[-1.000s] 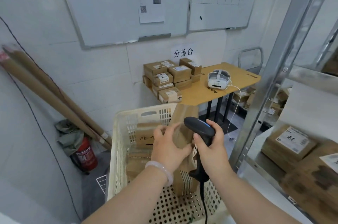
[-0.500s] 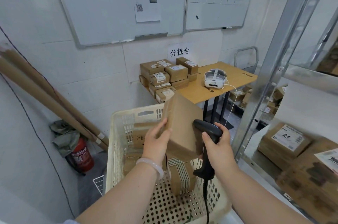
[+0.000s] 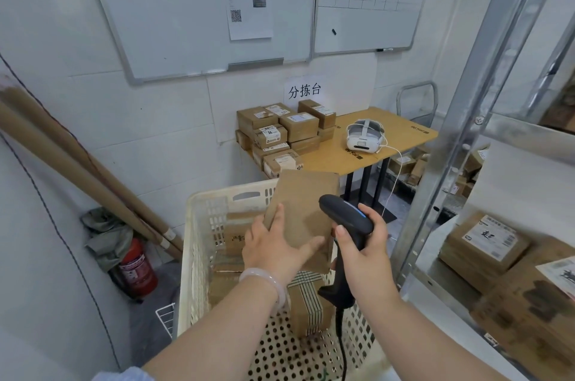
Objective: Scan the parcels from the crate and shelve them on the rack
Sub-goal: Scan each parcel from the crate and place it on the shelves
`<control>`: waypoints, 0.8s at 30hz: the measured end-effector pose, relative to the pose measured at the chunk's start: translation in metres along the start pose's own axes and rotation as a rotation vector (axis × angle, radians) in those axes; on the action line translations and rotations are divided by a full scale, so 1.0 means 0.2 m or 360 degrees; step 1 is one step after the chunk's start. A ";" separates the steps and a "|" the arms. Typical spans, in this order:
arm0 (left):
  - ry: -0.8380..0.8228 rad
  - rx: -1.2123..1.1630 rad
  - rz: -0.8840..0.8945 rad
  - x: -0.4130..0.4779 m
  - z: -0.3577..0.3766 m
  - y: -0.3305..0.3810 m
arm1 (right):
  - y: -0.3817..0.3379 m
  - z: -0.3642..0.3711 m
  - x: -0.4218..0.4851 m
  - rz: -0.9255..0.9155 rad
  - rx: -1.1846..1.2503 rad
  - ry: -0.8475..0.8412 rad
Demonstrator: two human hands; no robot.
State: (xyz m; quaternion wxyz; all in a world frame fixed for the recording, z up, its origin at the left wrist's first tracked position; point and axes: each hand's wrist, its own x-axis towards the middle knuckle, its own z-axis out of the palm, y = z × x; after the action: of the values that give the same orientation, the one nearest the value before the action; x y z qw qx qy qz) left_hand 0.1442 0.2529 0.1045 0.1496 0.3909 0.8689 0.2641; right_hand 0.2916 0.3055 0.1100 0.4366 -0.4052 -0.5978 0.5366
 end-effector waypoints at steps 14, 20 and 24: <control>-0.0241 -0.0591 -0.0226 0.05 0.02 -0.02 | 0.01 -0.03 0.07 0.0058 -0.0022 0.0068; -0.0494 -0.0926 -0.0137 0.08 0.03 -0.02 | 0.06 -0.05 0.10 0.0176 -0.0065 0.0092; -0.0486 -0.0889 0.0140 0.07 0.04 -0.02 | 0.04 -0.02 0.09 0.0083 -0.0102 0.0083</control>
State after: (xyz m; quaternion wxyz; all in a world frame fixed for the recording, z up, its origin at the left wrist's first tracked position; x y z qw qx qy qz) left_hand 0.1373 0.2645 0.0945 0.3682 0.4071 0.7127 0.4369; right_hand 0.2906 0.3245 0.1029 0.4246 -0.4484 -0.5923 0.5175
